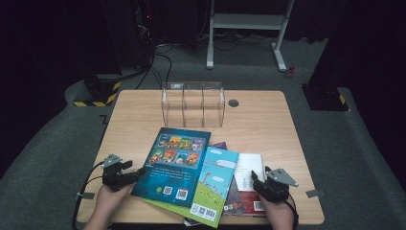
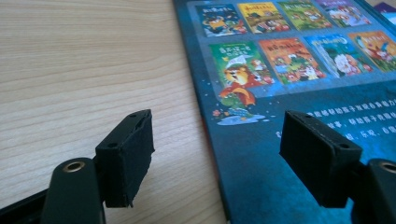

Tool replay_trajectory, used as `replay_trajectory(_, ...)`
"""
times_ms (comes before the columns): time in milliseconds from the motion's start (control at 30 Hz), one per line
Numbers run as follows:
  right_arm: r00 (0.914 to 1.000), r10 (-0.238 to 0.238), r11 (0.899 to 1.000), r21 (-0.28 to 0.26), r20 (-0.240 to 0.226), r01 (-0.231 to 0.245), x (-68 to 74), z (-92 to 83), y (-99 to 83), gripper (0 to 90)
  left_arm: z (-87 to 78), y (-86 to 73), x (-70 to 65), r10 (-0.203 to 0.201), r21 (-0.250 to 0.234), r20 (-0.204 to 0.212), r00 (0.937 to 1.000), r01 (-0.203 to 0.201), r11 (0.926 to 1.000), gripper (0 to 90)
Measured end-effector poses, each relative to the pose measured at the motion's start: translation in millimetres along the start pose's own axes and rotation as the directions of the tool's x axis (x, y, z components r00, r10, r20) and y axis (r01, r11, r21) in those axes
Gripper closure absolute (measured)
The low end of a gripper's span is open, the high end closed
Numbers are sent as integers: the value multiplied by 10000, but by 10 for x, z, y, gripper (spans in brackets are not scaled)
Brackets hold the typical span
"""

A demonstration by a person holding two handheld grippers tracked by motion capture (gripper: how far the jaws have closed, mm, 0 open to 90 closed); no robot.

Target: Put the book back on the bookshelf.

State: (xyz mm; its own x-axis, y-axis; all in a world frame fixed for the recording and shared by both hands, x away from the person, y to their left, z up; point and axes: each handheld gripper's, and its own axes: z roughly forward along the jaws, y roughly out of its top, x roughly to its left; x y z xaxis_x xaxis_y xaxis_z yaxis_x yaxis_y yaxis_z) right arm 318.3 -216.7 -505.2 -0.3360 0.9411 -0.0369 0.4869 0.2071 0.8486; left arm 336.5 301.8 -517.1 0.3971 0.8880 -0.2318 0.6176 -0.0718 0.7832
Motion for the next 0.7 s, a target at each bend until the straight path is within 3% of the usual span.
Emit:
replay_trajectory(133,10000,4,10000,-2,3,-4,0,0,0,431,46,-10,-54,63,280,209,9998,-69,9996,259)
replay_trajectory(333,10000,-2,10000,-7,13,2,2,0,-1,432,117,-21,-78,76,813,148,9999,-88,9967,243)
replay_trajectory(500,10000,-3,10000,-2,-2,3,1,1,0,432,128,-19,-84,-150,942,461,9988,106,9955,237)
replay_trajectory(533,10000,-9,10000,-3,6,9,3,1,0,432,132,-18,-101,-146,1029,862,9962,57,9947,251)
replay_trajectory(567,10000,-9,10000,-3,6,9,3,1,0,432,132,-18,-101,-146,1029,862,9962,57,9947,268)
replay_trajectory(600,10000,-12,10000,-3,7,12,3,1,1,432,145,-19,-145,-62,1086,1121,9937,-61,9941,256)
replay_trajectory(700,10000,-25,10000,-9,6,25,2,2,1,432,136,-18,-151,-48,1108,1030,9947,-66,9938,255)
